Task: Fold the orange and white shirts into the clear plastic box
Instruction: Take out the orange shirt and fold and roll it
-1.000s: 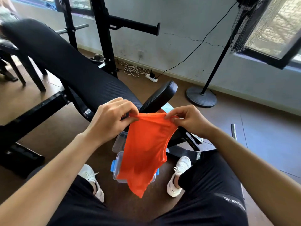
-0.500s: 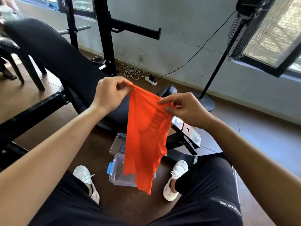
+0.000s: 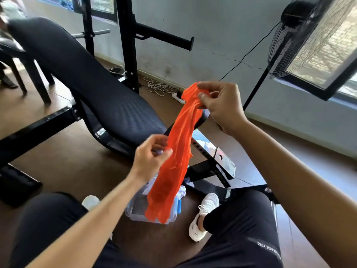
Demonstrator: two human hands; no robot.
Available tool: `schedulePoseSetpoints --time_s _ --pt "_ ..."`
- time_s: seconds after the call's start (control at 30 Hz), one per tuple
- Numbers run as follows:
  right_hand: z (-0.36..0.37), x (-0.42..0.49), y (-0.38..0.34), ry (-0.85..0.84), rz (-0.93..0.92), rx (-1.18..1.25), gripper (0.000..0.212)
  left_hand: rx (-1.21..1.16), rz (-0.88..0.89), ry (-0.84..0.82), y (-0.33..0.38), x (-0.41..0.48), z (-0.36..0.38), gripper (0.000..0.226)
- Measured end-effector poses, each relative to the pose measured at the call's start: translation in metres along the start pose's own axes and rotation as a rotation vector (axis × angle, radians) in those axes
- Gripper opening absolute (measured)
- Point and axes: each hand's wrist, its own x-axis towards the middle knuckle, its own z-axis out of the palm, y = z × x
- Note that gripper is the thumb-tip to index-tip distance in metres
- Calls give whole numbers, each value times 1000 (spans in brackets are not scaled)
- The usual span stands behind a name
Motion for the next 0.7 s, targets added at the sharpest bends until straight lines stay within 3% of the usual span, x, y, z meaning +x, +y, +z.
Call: schedulePoseSetpoints --time_s 0.17,0.3,0.37,0.57,0.63,0.7 --pt "-2 10 -3 23 28 -43 26 243 164 -100 -44 -24 30 33" --pt "-6 15 0 50 65 -76 27 398 136 33 -63 -23 45 27" --pt "-8 16 3 63 109 -30 27 430 113 80 -65 -23 55 37" --pt "-8 19 5 125 221 147 27 530 -59 181 -58 -25 110 99" --pt "-9 19 5 148 248 189 28 530 -107 207 -57 -18 125 106" --pt "-12 19 5 159 256 217 29 521 -107 244 -57 -10 132 96"
